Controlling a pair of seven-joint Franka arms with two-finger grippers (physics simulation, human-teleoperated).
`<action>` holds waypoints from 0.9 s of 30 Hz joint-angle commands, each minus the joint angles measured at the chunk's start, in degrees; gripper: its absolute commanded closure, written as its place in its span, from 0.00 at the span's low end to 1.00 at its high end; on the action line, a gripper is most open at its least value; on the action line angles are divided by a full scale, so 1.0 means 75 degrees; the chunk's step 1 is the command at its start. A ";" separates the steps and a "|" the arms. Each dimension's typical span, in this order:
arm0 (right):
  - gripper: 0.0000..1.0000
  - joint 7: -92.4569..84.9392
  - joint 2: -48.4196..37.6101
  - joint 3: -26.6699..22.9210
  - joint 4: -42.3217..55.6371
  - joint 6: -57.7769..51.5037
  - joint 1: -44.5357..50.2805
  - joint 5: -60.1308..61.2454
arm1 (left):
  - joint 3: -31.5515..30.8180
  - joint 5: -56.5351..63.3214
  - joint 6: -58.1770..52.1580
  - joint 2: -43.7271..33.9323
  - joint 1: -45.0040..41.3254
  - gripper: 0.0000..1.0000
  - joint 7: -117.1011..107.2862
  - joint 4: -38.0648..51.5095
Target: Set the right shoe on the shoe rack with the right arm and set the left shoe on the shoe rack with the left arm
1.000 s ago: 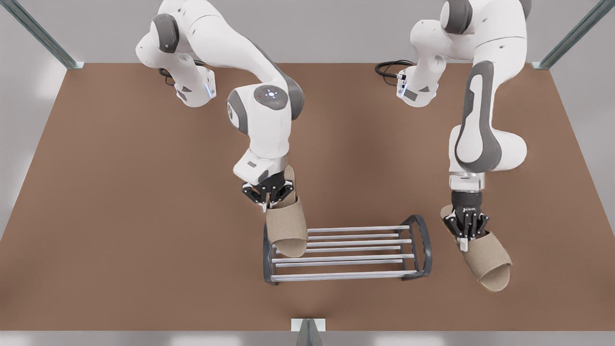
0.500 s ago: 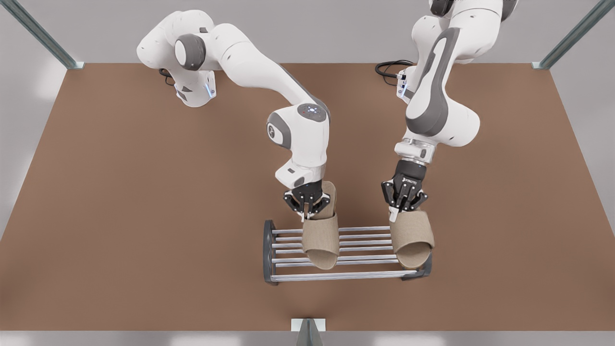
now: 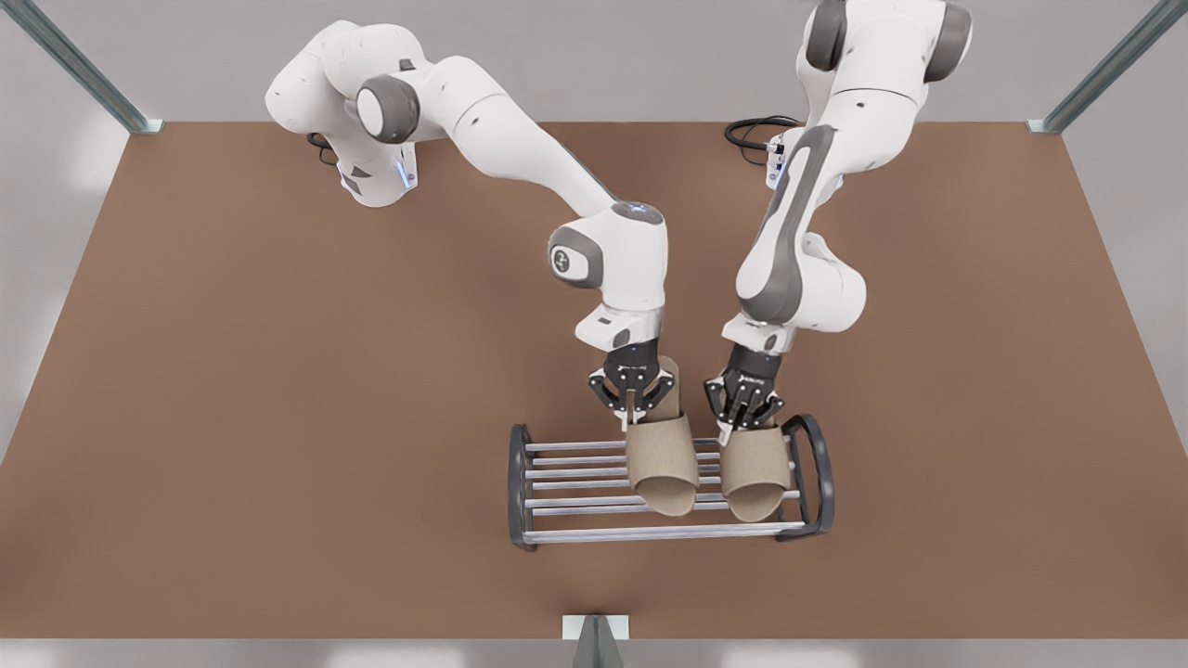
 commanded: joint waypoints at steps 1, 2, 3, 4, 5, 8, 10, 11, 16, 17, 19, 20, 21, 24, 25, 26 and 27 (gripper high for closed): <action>0.79 0.0991 0.0091 -0.0002 -0.0004 0.0254 0.0008 -0.0396 | 0.0000 -0.0026 -0.0023 0.0040 0.0002 0.79 -0.2007 0.0004; 0.79 0.1003 0.0150 -0.0013 0.0008 0.0301 0.0008 -0.0396 | 0.0000 -0.0026 -0.0023 0.0040 -0.0010 0.79 -0.2159 0.0004; 0.79 0.0991 0.0185 -0.0013 0.0008 0.0348 -0.0003 -0.0408 | 0.0000 -0.0026 -0.0023 0.0040 0.0002 0.79 -0.2159 0.0004; 0.79 0.1003 0.0232 -0.0025 0.0020 0.0348 0.0020 -0.0408 | 0.0000 -0.0026 -0.0023 0.0087 0.0002 0.79 -0.2159 0.0004; 0.79 0.1002 0.0325 -0.0060 0.0043 0.0371 0.0020 -0.0419 | 0.0012 -0.0026 -0.0023 0.0099 0.0002 0.79 -0.2171 0.0004; 0.79 0.1003 0.0384 -0.0037 0.0020 0.0371 0.0032 -0.0630 | 0.0012 -0.0026 -0.0023 0.0122 0.0048 0.79 -0.2183 0.0004; 0.78 0.1003 0.0419 -0.0037 0.0020 0.0371 0.0032 -0.0642 | 0.0012 -0.0026 -0.0035 0.0251 0.0084 0.79 -0.2183 0.0016; 0.53 0.0991 0.0431 -0.0037 0.0020 0.0371 0.0032 -0.0689 | 0.0012 -0.0038 -0.0035 0.0380 0.0084 0.79 -0.2183 0.0028; 0.00 0.0956 0.0431 -0.0013 0.0008 0.0383 0.0008 -0.0865 | 0.0012 -0.0049 -0.0035 0.0603 0.0154 0.79 -0.2194 0.0098; 0.00 0.0944 0.0419 -0.0013 0.0008 0.0371 0.0008 -0.0865 | 0.0024 -0.0049 -0.0035 0.0614 0.0154 0.79 -0.2194 0.0098; 0.00 0.0921 0.0419 -0.0013 0.0008 0.0371 0.0008 -0.0865 | 0.0012 -0.0049 -0.0035 0.0626 0.0154 0.79 -0.2194 0.0098; 0.00 0.0921 0.0384 -0.0002 -0.0004 0.0360 -0.0003 -0.0841 | 0.0024 -0.0038 -0.0035 0.0638 0.0154 0.79 -0.2194 0.0098; 0.00 0.0921 0.0349 0.0010 -0.0004 0.0348 -0.0003 -0.0818 | 0.0012 -0.0038 -0.0035 0.0661 0.0154 0.79 -0.2194 0.0098; 0.00 0.0944 0.0291 0.0174 -0.0109 0.0348 0.0043 -0.0794 | 0.0024 -0.0003 -0.0035 0.0732 0.0154 0.79 -0.2194 0.0098; 0.00 0.0886 0.0010 0.0197 -0.0331 0.0325 0.0043 -0.0794 | 0.0024 0.0033 -0.0023 0.0720 0.0224 0.16 -0.2112 0.0110; 0.00 0.0886 -0.0493 0.0385 -0.0939 0.0336 0.0172 -0.0853 | 0.0024 0.0009 -0.0023 0.0708 0.0224 0.00 -0.2112 0.0121; 0.00 0.0757 -0.1172 0.0617 -0.1619 0.0360 0.0219 -0.1121 | 0.0024 0.0009 -0.0023 0.0708 0.0224 0.00 -0.2112 0.0121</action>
